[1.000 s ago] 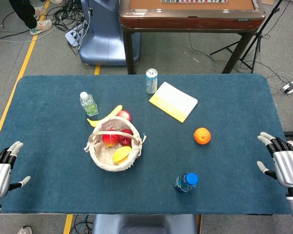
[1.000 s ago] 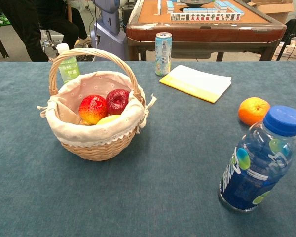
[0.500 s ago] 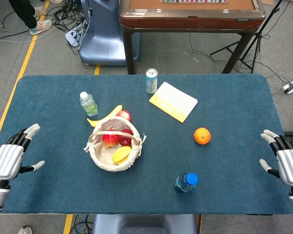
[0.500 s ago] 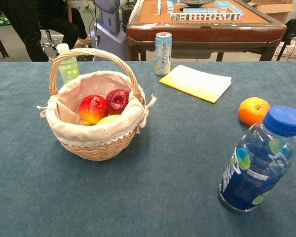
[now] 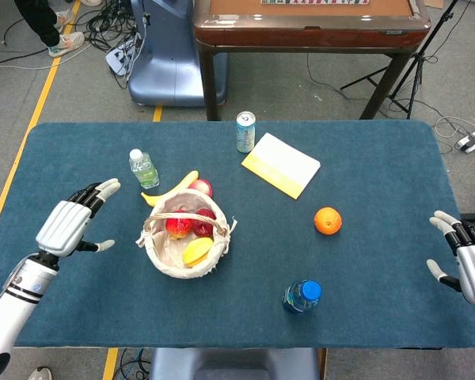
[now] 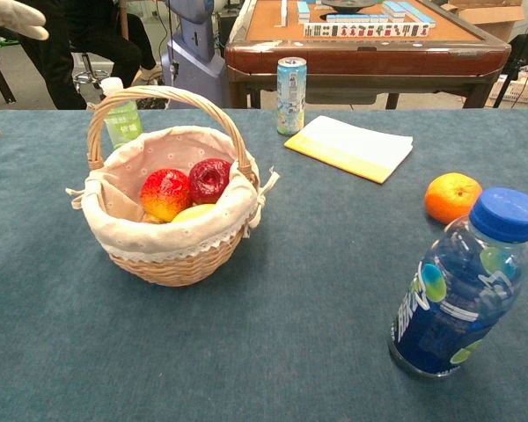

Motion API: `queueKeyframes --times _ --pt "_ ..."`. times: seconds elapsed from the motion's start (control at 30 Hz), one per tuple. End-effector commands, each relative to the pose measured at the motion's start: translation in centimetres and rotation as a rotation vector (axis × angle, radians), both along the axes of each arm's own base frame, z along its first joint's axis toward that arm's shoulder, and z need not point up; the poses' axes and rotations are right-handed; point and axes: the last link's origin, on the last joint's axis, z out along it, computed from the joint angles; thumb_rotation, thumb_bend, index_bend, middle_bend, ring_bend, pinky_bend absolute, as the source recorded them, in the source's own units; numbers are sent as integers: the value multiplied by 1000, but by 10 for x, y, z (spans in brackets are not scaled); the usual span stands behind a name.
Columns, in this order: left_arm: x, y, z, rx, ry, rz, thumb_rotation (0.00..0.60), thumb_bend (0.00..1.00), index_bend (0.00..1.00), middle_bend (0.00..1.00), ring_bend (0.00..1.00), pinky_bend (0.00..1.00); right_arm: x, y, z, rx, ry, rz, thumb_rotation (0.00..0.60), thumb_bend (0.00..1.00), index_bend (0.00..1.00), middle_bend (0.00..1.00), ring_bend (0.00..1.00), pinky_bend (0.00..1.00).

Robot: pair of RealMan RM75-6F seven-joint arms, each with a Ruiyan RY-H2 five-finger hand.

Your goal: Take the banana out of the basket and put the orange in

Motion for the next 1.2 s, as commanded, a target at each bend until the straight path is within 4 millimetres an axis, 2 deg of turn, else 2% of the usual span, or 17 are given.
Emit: queueKeyframes --times 0.03,0.4,0.57,0.8,1.03,1.2 --pt "16 10 -8 -37 -4 -8 600 74 67 76 97 192 0 1 1 -1 -1 0 600 211 220 223 205 349" --pt "49 31 -36 -131 -30 -4 600 74 72 74 97 192 -3 6 8 -17 -7 -8 600 211 220 222 205 349" --pt "63 38 -50 -143 -32 -15 600 74 142 90 113 192 -5 7 8 -15 -13 -10 600 211 220 222 205 349" --pt "76 42 -71 -131 38 -61 600 74 360 325 287 192 -7 7 8 -15 -19 -18 600 211 220 222 205 349" --pt "87 38 -89 -158 72 -92 600 74 493 479 402 248 -12 8 9 -15 -26 -35 600 211 220 223 205 349" --pt "94 42 -98 -163 62 -92 600 74 603 632 514 294 -14 9 9 -14 -31 -45 600 211 220 223 205 349"
